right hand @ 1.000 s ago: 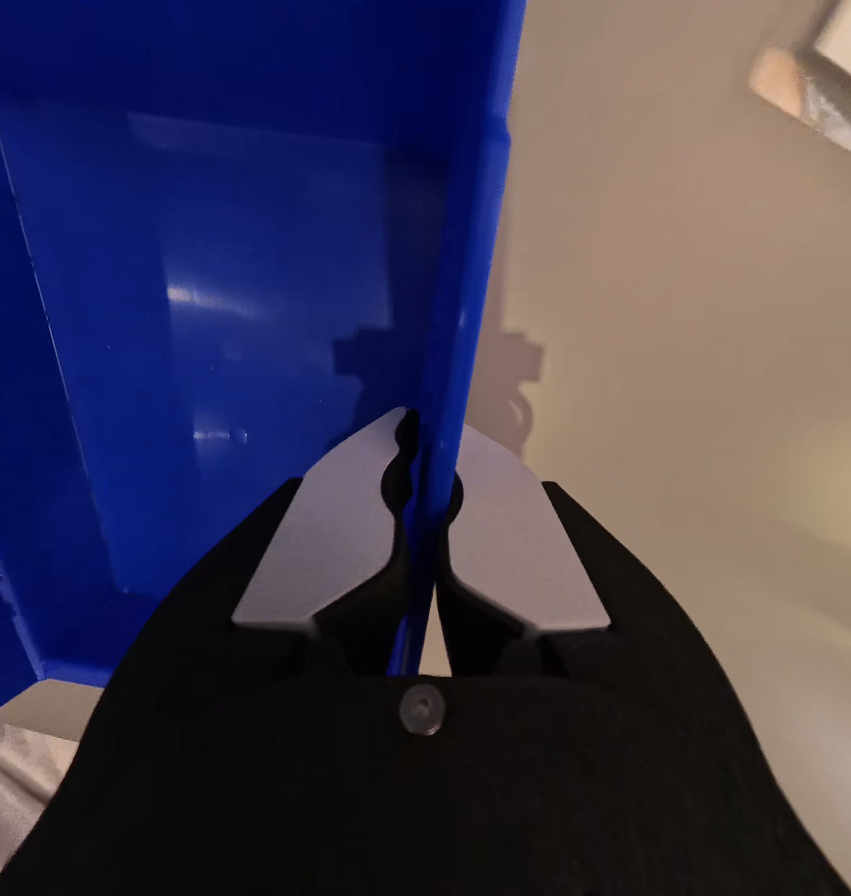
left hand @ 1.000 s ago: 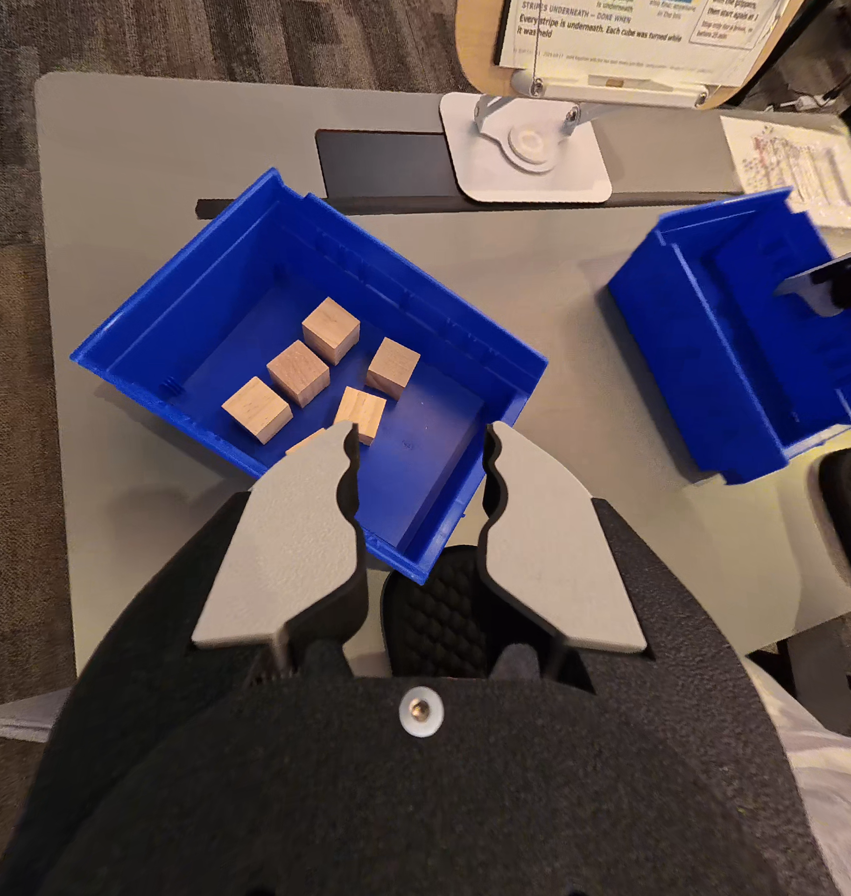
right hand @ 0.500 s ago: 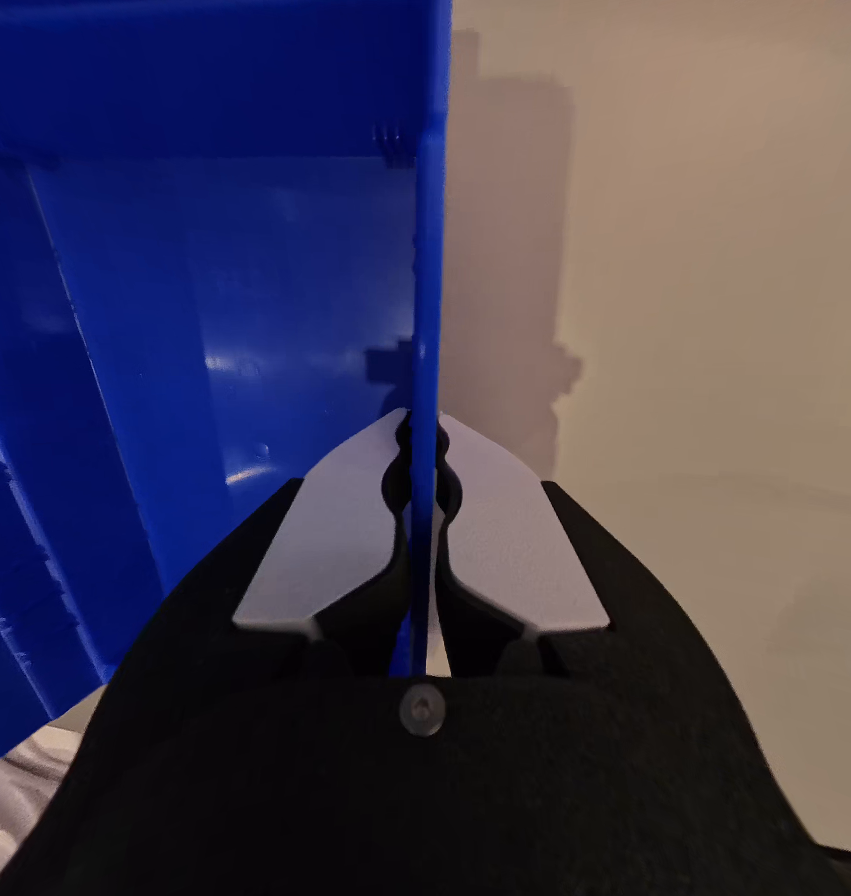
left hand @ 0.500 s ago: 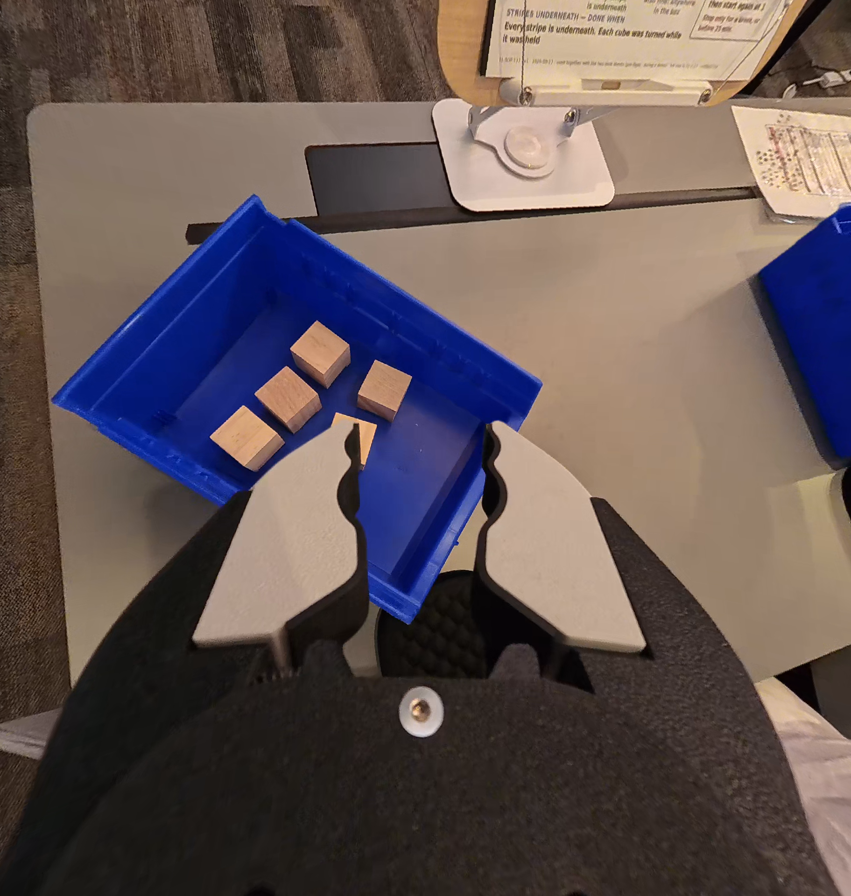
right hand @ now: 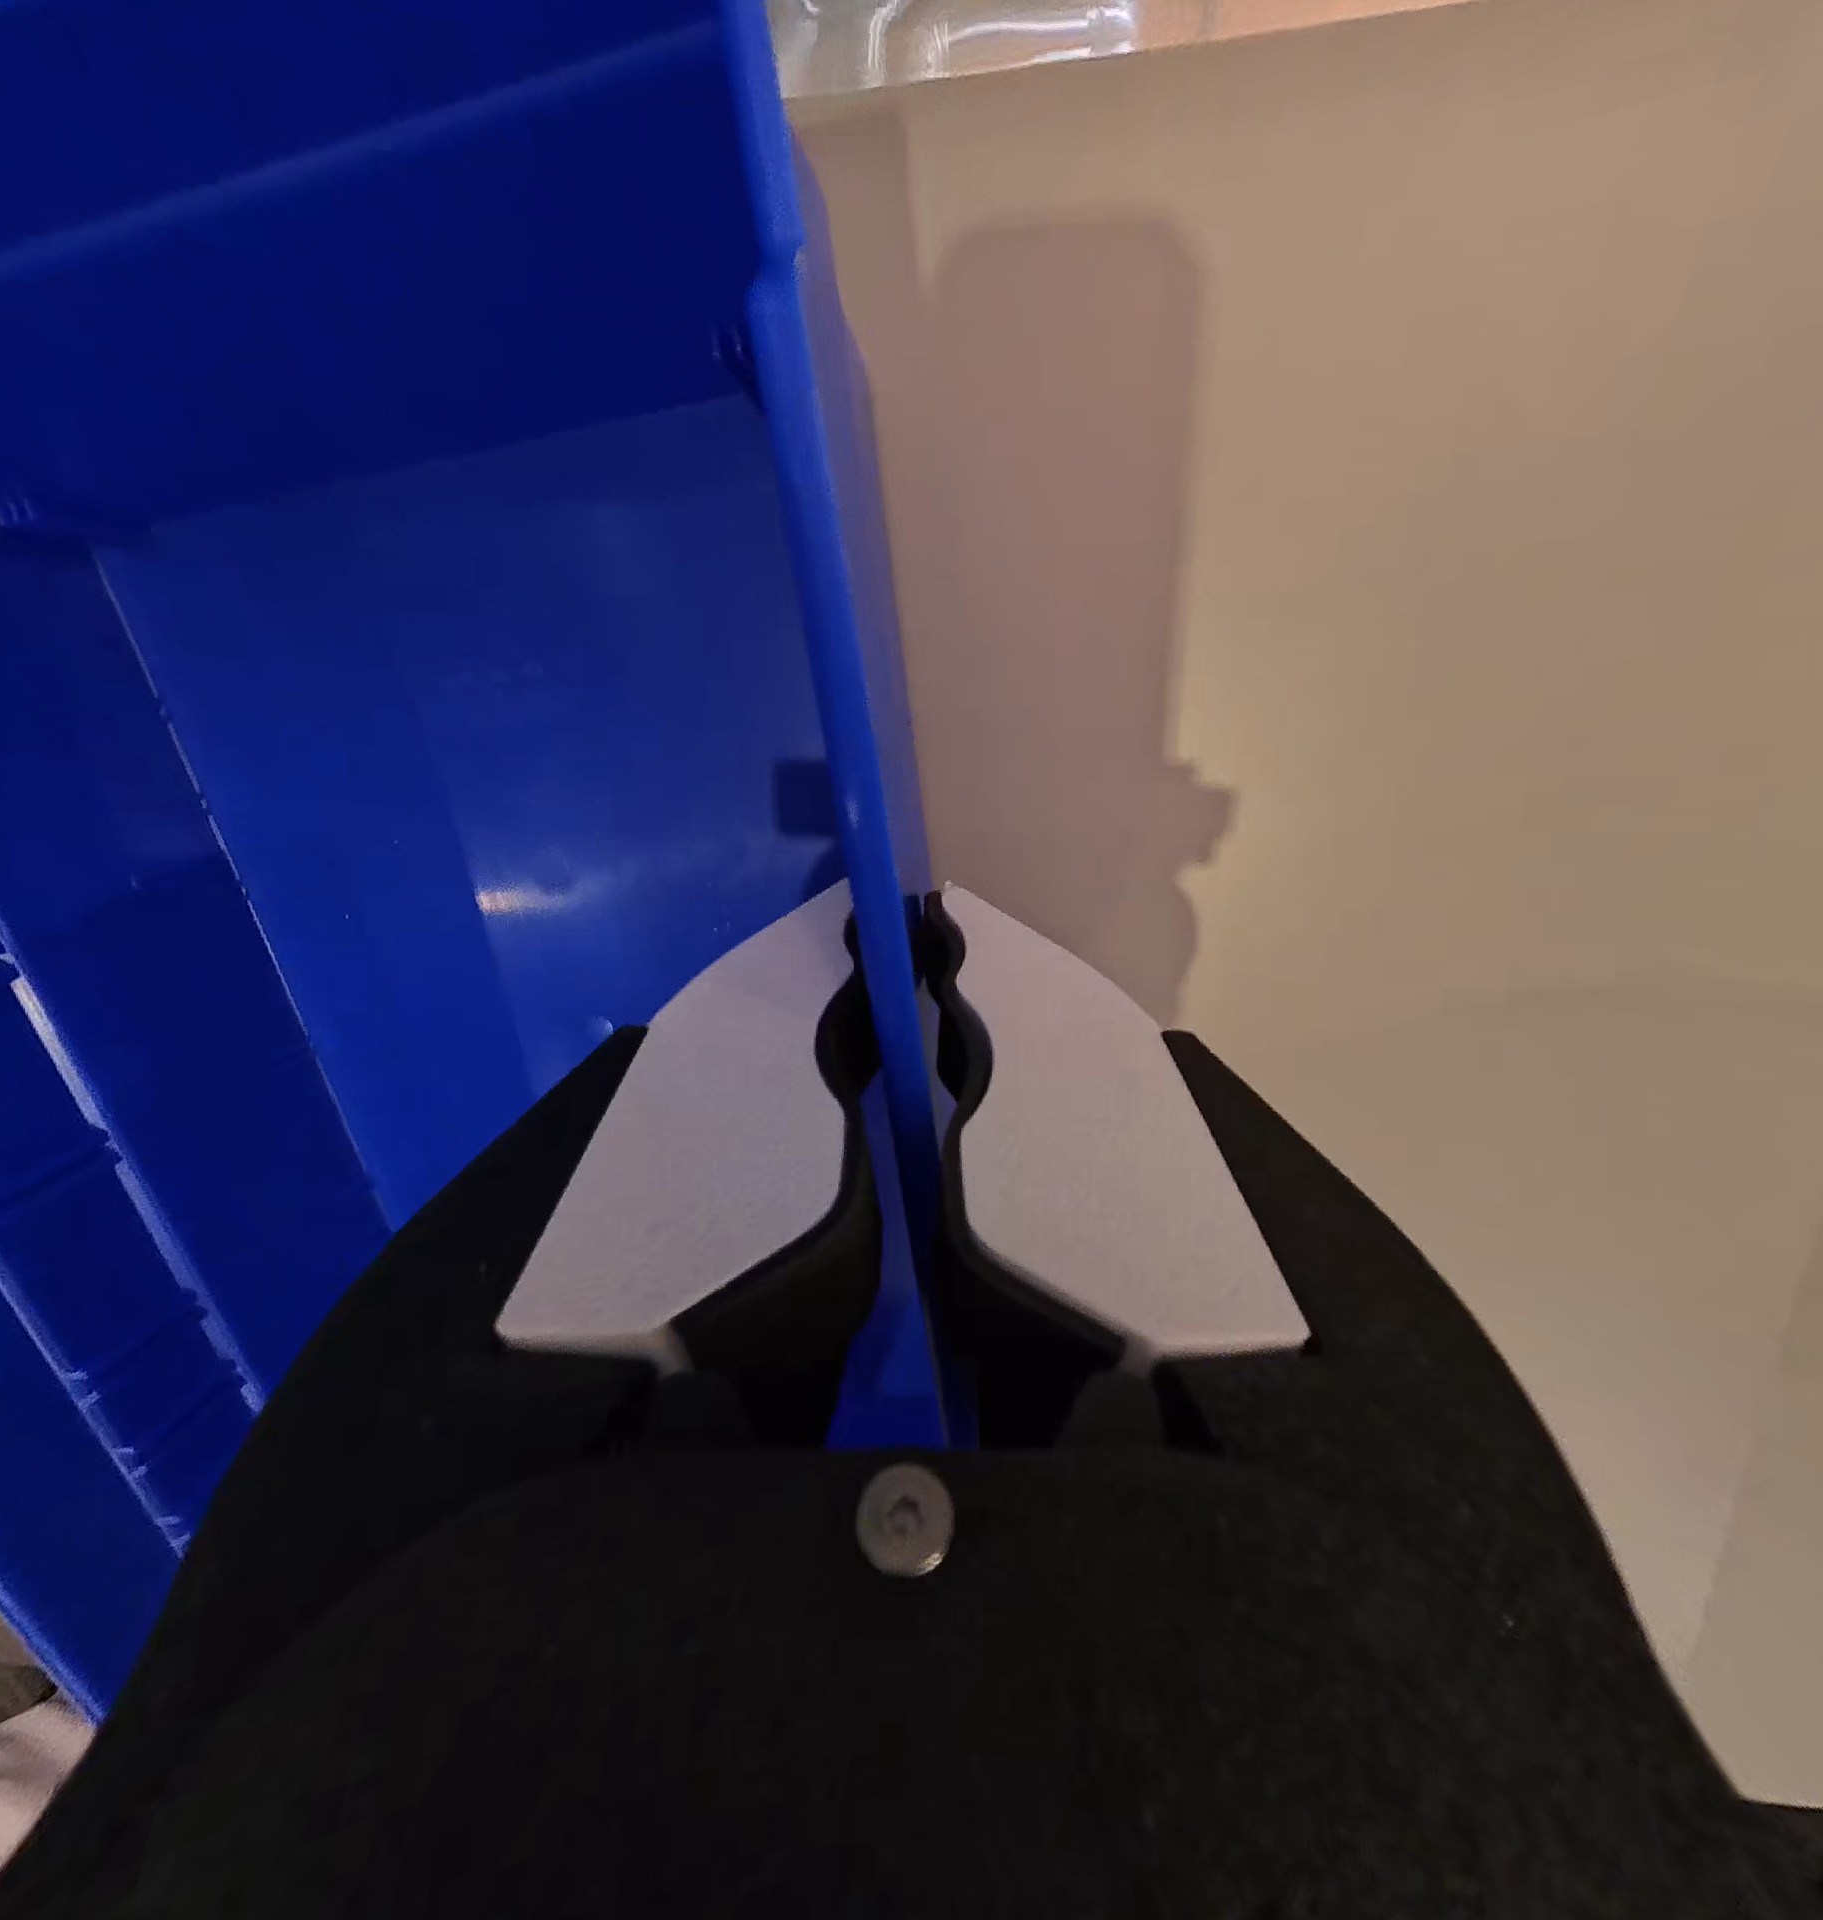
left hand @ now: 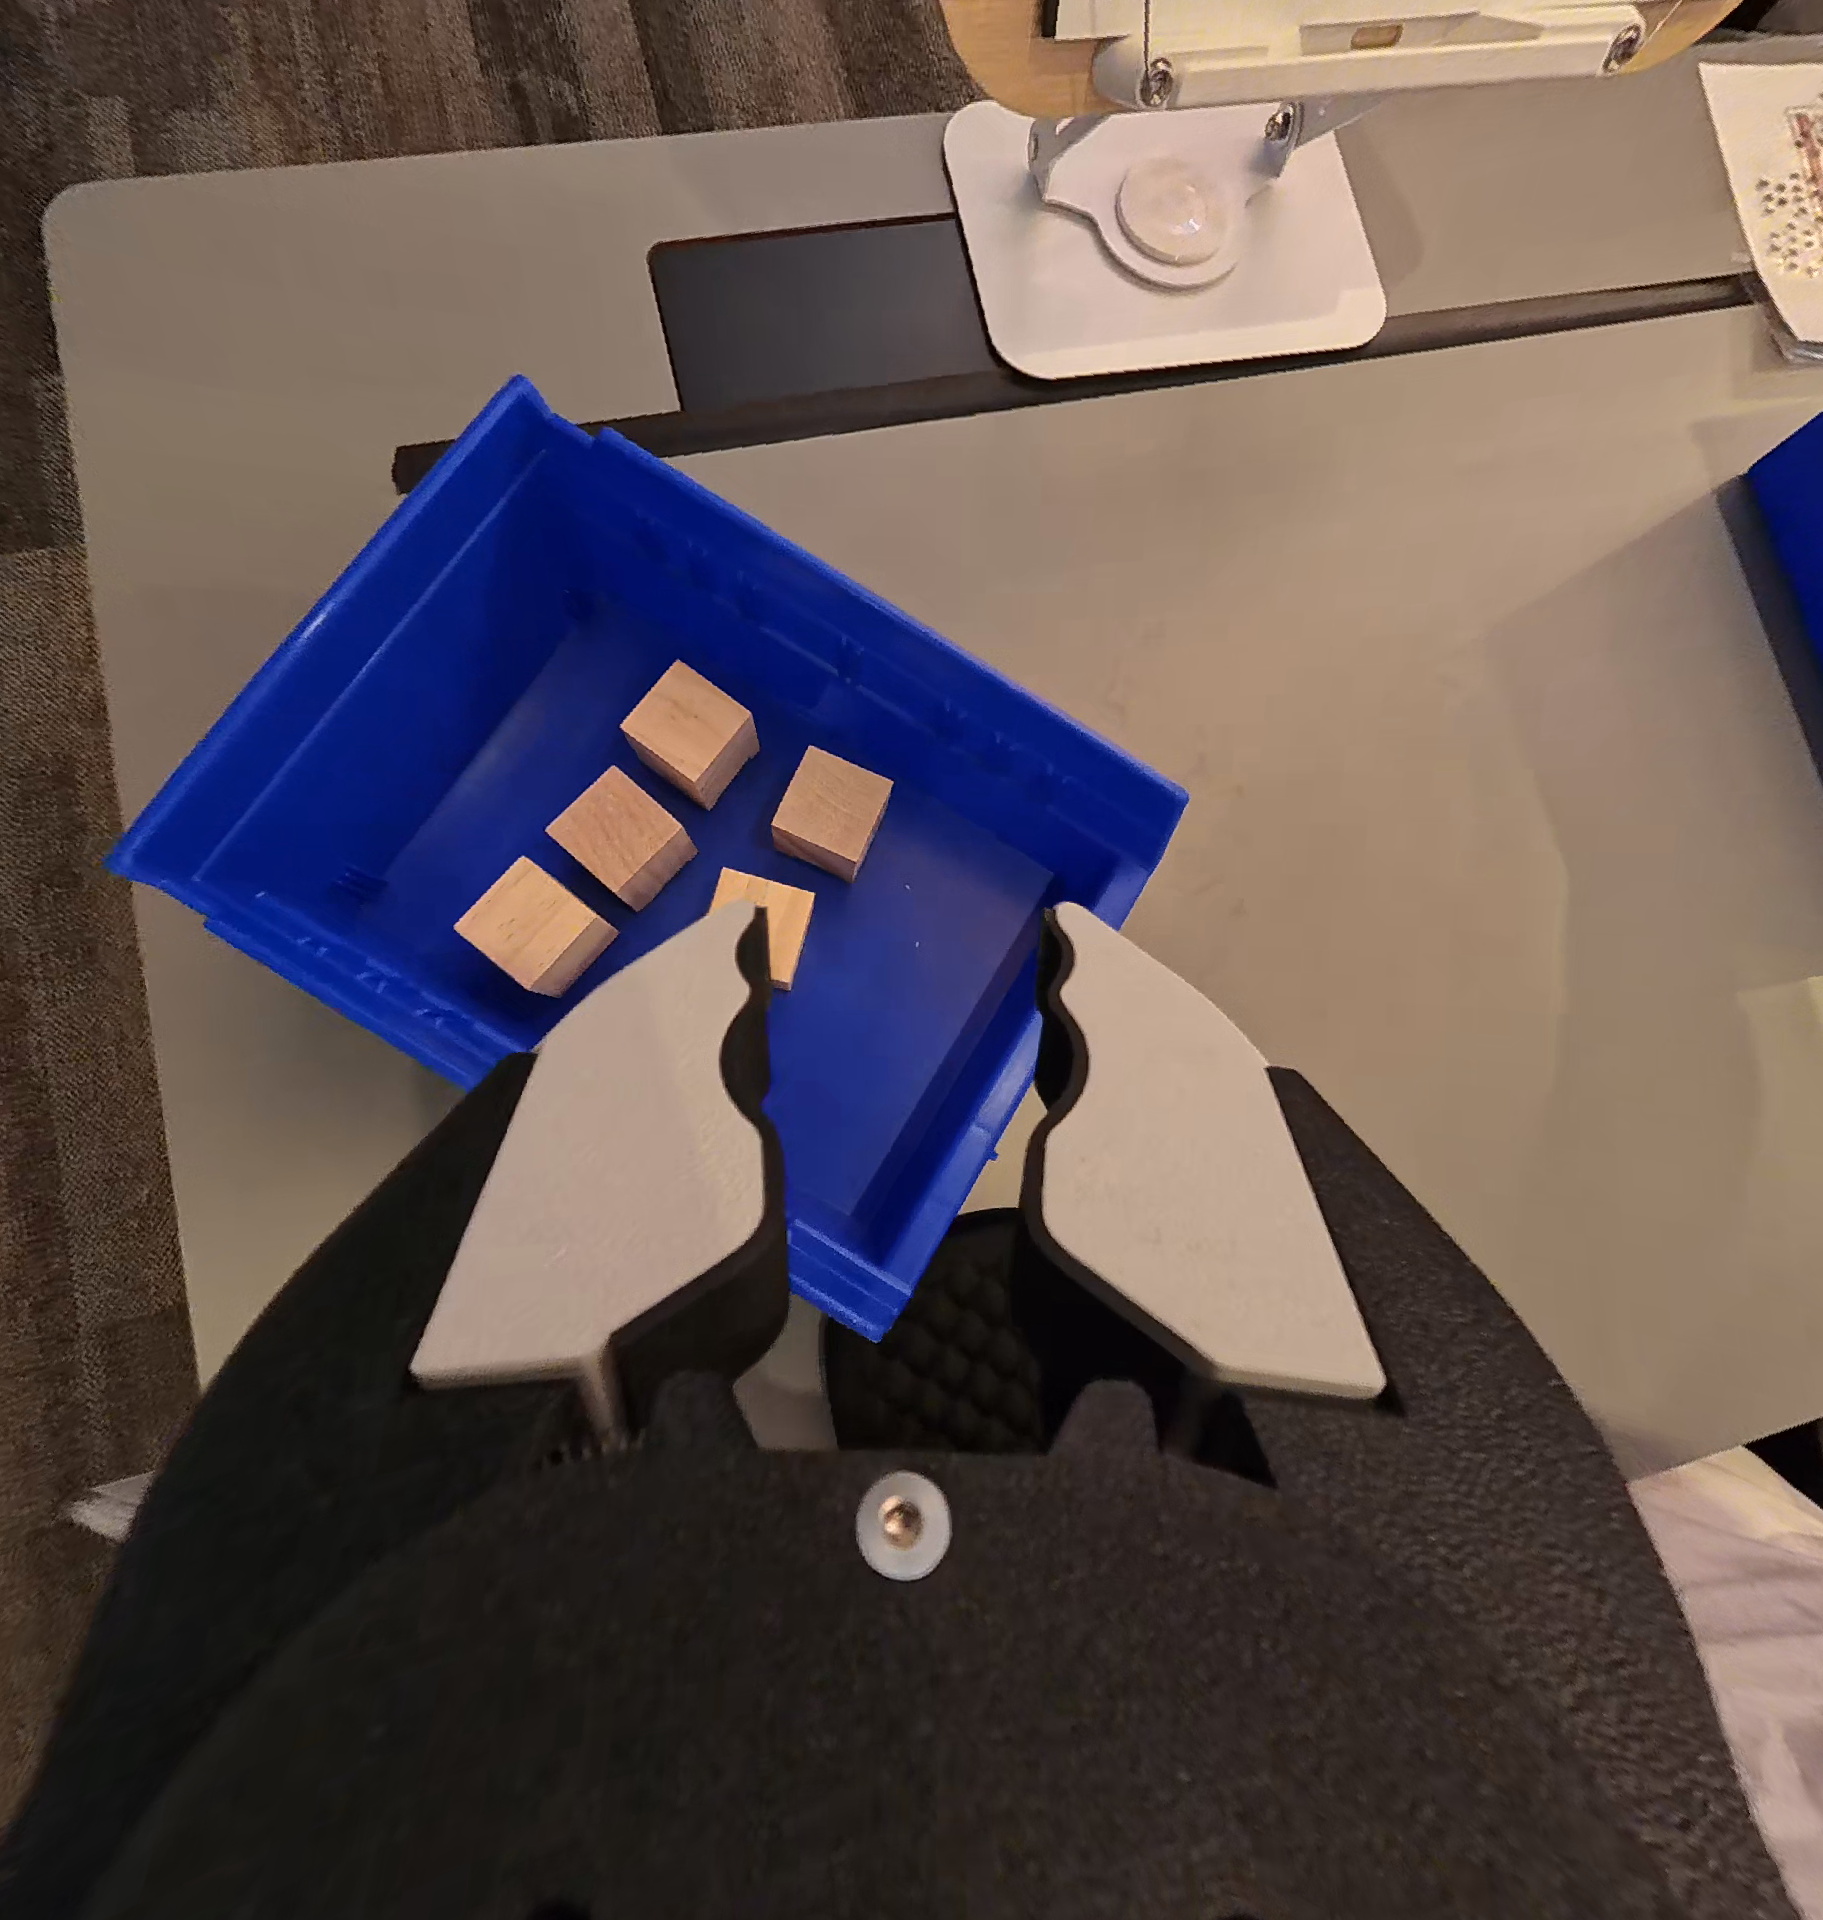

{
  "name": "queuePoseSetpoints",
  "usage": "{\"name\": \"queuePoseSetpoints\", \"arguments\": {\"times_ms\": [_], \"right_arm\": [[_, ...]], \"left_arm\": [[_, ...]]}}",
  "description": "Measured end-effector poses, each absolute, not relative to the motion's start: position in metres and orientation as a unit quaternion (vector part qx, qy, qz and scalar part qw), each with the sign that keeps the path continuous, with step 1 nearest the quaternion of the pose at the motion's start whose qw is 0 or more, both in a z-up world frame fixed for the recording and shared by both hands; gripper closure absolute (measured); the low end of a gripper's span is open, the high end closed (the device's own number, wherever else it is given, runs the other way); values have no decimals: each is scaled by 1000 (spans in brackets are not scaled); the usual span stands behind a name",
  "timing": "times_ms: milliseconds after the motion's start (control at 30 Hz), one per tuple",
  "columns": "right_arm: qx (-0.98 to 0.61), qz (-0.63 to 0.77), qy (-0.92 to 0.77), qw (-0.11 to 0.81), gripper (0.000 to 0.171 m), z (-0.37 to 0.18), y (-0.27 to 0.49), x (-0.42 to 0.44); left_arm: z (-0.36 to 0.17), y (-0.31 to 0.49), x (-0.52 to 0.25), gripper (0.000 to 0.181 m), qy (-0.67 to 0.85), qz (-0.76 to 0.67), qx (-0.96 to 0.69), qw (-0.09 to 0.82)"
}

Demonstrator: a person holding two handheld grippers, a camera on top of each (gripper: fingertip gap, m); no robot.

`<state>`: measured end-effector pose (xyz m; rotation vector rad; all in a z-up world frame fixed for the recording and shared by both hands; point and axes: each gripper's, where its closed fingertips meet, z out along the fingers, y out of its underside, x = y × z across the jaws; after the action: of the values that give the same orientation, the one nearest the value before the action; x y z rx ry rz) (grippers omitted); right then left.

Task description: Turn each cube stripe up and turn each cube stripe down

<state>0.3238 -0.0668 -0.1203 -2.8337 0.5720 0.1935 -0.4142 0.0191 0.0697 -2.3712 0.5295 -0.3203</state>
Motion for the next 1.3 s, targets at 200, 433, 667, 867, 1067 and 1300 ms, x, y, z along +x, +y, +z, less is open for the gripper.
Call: {"name": "queuePoseSetpoints", "arguments": {"times_ms": [200, 433, 667, 867, 1067, 1300], "right_arm": [[-967, 4, 157, 200, 135, -103, -55, 333], [-895, 18, 151, 419, 118, -11, -35, 299], [-862, 17, 94, 497, 123, 29, -27, 255], [-870, 40, 62, 487, 124, 23, -23, 237], [-873, 72, 52, 480, 125, 16, -20, 228], [-881, 67, 31, 467, 126, 10, -16, 217]], "left_arm": [[38, 21, -462, 119, 152, -129, -940, 278], [-13, 45, -501, 120, 45, -172, -966, 188], [-66, 47, -531, 117, -32, -122, -989, 81], [-93, 43, -528, 160, -25, -142, -989, 11], [-94, 47, -528, 158, 20, -102, -995, -2], [-92, 65, -528, 160, 77, -94, -993, 8]]}}
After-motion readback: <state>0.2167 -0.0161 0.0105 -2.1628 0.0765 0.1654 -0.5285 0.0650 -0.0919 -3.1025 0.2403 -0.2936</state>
